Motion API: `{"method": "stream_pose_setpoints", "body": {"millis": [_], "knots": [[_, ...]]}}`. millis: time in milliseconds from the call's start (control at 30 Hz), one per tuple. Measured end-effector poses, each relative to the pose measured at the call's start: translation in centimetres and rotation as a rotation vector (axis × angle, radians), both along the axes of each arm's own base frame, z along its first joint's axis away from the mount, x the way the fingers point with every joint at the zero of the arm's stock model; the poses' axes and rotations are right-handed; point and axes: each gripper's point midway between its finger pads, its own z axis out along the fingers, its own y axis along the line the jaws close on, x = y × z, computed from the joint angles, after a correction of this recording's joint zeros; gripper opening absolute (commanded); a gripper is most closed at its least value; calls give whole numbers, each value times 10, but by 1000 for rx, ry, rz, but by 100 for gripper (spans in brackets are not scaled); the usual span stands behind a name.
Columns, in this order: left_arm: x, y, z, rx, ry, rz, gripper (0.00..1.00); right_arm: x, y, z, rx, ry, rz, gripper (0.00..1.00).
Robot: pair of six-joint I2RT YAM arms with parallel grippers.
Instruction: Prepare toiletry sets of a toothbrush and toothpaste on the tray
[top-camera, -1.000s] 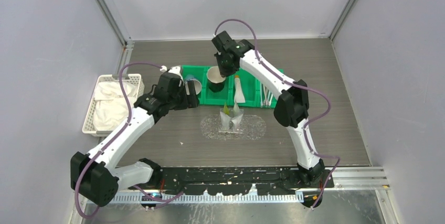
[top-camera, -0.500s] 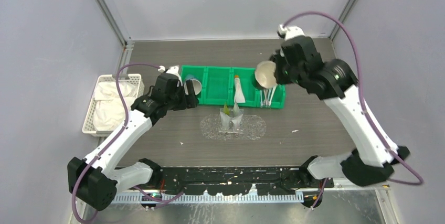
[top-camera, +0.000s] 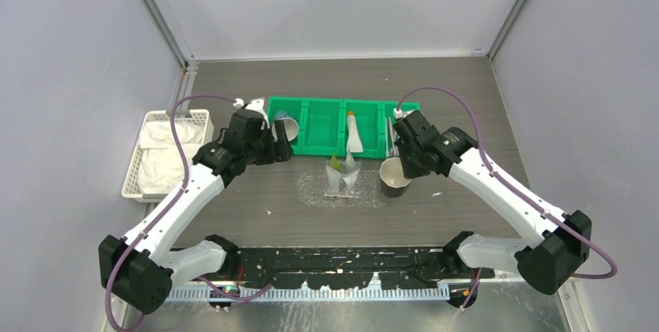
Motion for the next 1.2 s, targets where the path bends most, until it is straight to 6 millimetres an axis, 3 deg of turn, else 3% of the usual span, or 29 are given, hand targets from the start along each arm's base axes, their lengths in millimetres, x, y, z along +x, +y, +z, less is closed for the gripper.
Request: {"method": "stream_pose_setpoints", "body": {"millis": [167, 333, 567, 1200], "knots": [[0, 0, 1, -2, -4, 1, 72, 23, 28, -2, 101, -46, 6, 1], [0, 0, 2, -2, -5, 0, 72, 34, 45, -18, 137, -29, 13, 1], [0, 0, 1, -3, -5, 0, 71, 33, 48, -38, 123, 17, 11, 1], [-3, 0, -8, 0, 12, -5, 71, 32, 49, -45, 124, 37, -11, 1]]}}
